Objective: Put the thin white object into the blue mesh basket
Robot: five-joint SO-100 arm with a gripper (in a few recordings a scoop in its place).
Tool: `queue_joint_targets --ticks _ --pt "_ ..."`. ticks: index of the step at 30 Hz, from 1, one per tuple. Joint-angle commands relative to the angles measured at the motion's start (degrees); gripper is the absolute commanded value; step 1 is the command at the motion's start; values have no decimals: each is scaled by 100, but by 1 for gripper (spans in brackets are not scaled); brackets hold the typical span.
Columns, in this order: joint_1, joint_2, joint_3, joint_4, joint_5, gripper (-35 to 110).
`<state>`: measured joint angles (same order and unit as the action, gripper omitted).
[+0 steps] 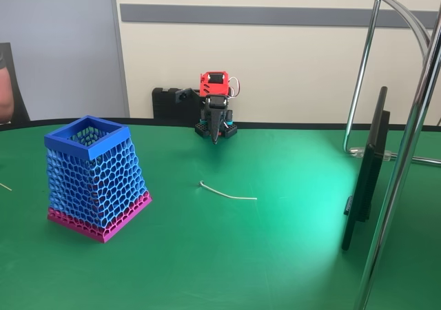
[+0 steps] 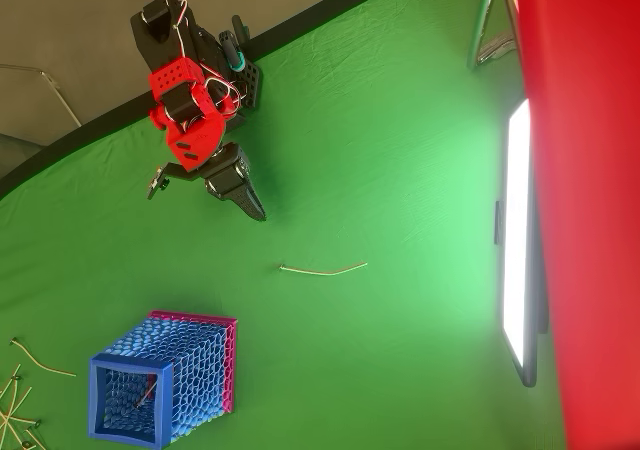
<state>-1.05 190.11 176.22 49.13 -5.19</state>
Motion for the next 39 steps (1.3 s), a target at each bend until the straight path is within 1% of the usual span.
queue_joint_targets --ticks 1,31,35,39 --pt "-149 44 44 44 -53 1" --pt "-132 26 44 26 -18 1" --pt "-105 -272 -9 -167 26 1" --pt "-88 -879 -123 -606 114 1"
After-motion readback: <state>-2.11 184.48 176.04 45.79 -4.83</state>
